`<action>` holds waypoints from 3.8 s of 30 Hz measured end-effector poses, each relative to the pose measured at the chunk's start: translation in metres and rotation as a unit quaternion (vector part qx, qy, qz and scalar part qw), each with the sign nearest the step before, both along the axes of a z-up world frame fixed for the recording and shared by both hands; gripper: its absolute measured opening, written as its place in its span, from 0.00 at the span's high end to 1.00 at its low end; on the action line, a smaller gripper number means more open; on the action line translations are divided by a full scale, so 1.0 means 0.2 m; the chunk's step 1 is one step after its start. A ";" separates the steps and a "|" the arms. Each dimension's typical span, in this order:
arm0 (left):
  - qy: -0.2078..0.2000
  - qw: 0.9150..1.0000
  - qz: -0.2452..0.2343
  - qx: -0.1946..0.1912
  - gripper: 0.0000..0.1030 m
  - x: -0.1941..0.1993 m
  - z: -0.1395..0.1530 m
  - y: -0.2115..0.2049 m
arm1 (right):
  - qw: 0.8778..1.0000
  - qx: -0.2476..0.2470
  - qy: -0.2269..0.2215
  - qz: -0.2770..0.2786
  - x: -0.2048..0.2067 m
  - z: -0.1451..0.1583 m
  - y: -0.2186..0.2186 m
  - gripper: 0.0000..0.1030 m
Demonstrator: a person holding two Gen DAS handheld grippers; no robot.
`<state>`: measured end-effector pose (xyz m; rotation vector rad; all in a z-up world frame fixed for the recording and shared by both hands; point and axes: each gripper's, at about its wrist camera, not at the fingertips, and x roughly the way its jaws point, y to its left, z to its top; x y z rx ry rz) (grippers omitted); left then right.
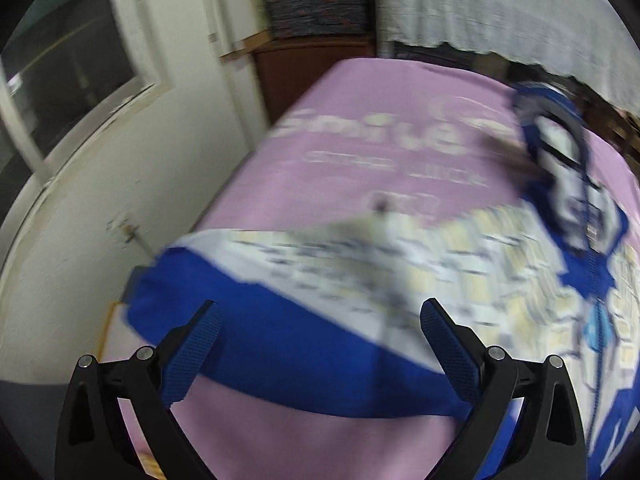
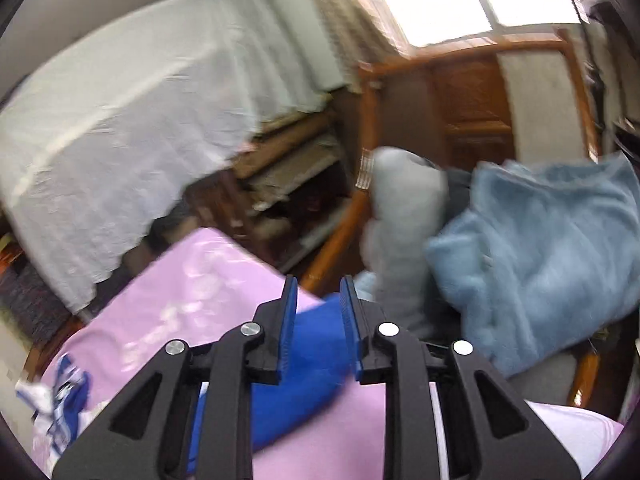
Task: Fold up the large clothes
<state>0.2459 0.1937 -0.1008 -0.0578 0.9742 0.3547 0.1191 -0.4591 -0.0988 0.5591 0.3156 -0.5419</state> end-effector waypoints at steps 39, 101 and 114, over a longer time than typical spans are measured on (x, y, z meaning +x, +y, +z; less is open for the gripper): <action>-0.020 0.970 -0.220 -0.101 0.05 0.73 0.29 -0.82 | 0.889 0.051 0.141 0.432 1.21 0.06 1.18 0.52; 0.036 0.990 -0.131 -0.036 0.04 0.24 -0.20 -0.72 | 0.932 0.157 0.139 0.294 0.50 -0.31 0.38 0.66; 0.002 0.984 -0.176 -0.026 0.04 0.21 -0.19 -0.98 | 0.964 0.238 0.048 0.111 -0.07 -0.31 -0.09 0.65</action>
